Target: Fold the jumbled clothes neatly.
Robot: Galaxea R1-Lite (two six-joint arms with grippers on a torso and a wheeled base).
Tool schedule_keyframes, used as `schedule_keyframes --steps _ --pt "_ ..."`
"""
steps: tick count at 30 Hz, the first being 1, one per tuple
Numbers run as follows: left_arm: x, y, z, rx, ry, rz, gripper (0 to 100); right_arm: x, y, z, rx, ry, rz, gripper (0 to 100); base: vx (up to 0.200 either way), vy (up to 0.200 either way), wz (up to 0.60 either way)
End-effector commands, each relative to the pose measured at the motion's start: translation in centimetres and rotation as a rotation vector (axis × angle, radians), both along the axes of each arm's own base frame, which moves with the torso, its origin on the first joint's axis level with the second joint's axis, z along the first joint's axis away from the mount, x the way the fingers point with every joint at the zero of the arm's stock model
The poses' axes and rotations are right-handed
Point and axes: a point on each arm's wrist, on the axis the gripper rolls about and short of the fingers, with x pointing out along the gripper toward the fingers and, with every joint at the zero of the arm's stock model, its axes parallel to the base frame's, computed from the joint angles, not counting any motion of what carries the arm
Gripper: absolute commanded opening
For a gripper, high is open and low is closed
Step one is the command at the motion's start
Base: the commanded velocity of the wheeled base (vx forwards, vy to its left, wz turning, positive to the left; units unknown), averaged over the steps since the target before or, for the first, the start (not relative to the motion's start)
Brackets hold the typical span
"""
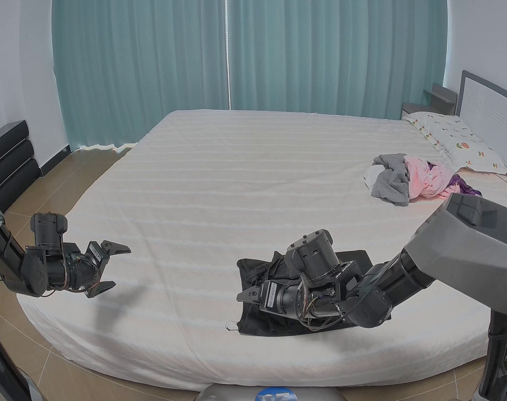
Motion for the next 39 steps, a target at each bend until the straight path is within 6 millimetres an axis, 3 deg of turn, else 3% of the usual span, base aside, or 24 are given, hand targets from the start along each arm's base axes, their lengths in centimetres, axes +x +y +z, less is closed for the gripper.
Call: schedule_keyframes --steps 1,7,11,16,20,24,29,33,39 --pt "0.0 0.0 -0.1 0.0 0.001 0.001 100 -0.8 0.9 0.2 0.025 -0.02 0.032 100 0.0 0.0 0.0" --pt "0.1 0.0 0.0 0.0 0.0 0.001 100 -2.4 1.6 0.6 0.065 -0.021 0.08 100 0.0 0.0 0.0" --pt "0.1 0.0 0.0 0.001 -0.002 0.001 100 -2.3 1.3 1.6 0.098 -0.023 0.065 100 0.0 0.0 0.0" --pt "0.1 0.0 0.0 0.0 0.0 0.001 100 0.2 -1.0 3.9 0.135 -0.083 -0.022 100 0.0 0.0 0.0" --pt "0.0 -0.6 -0.1 -0.002 0.006 -0.021 100 2.7 -2.8 3.9 0.13 -0.098 -0.105 100 0.0 0.0 0.0" --pt "-0.1 -1.3 -0.2 0.0 0.011 -0.041 100 4.1 -2.9 3.3 0.108 -0.122 -0.157 100 0.0 0.0 0.0" --pt "0.0 -3.0 0.1 0.009 0.002 -0.09 100 6.1 -2.8 3.0 0.071 -0.132 -0.205 100 0.0 0.0 0.0" --pt "0.3 -4.4 0.4 0.011 -0.012 -0.121 100 6.5 -2.8 2.7 0.064 -0.127 -0.212 100 0.0 0.0 0.0" --pt "1.7 -8.7 0.7 0.052 -0.042 -0.195 100 6.9 -5.8 2.9 0.05 -0.12 -0.283 100 0.0 0.0 0.0"
